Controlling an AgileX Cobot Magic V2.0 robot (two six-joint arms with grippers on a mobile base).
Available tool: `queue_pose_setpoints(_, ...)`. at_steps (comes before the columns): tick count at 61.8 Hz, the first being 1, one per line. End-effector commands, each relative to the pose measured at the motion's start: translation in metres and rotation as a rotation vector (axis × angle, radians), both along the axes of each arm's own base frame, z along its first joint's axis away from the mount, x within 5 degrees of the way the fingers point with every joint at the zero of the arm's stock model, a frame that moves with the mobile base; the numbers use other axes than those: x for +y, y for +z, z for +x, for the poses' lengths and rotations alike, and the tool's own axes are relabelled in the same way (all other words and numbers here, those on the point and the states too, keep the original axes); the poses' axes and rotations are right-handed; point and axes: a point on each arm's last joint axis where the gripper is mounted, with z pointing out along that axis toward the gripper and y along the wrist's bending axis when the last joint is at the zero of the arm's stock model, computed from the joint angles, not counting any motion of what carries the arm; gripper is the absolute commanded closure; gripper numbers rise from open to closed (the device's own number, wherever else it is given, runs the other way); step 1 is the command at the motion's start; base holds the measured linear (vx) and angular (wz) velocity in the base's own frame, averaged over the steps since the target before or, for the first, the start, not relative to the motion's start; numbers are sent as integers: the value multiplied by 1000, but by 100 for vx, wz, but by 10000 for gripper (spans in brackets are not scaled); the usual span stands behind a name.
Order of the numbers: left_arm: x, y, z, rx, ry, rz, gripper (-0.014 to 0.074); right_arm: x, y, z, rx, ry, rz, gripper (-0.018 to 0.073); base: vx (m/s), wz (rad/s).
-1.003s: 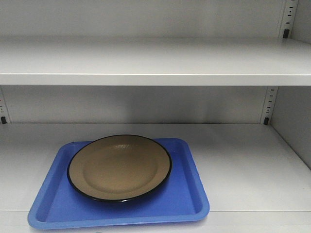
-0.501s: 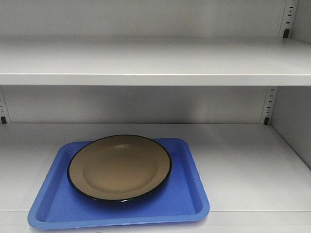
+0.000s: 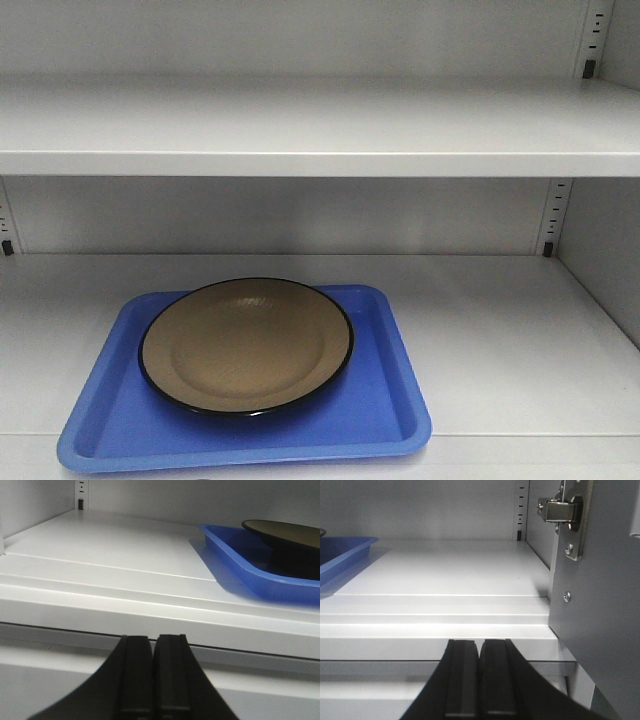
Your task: Place disk in tray to left cabinet
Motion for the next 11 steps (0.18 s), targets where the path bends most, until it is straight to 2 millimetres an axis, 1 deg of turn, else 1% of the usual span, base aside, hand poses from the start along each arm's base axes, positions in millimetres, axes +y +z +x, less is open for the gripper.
queue_pose_setpoints(1,-1,2,0,-79,-6,-4,603,0,1,0,-75,1,-3,561,0,0)
queue_pose_setpoints(11,-1,2,0,-79,-6,-4,603,0,1,0,-75,1,-3,561,0,0)
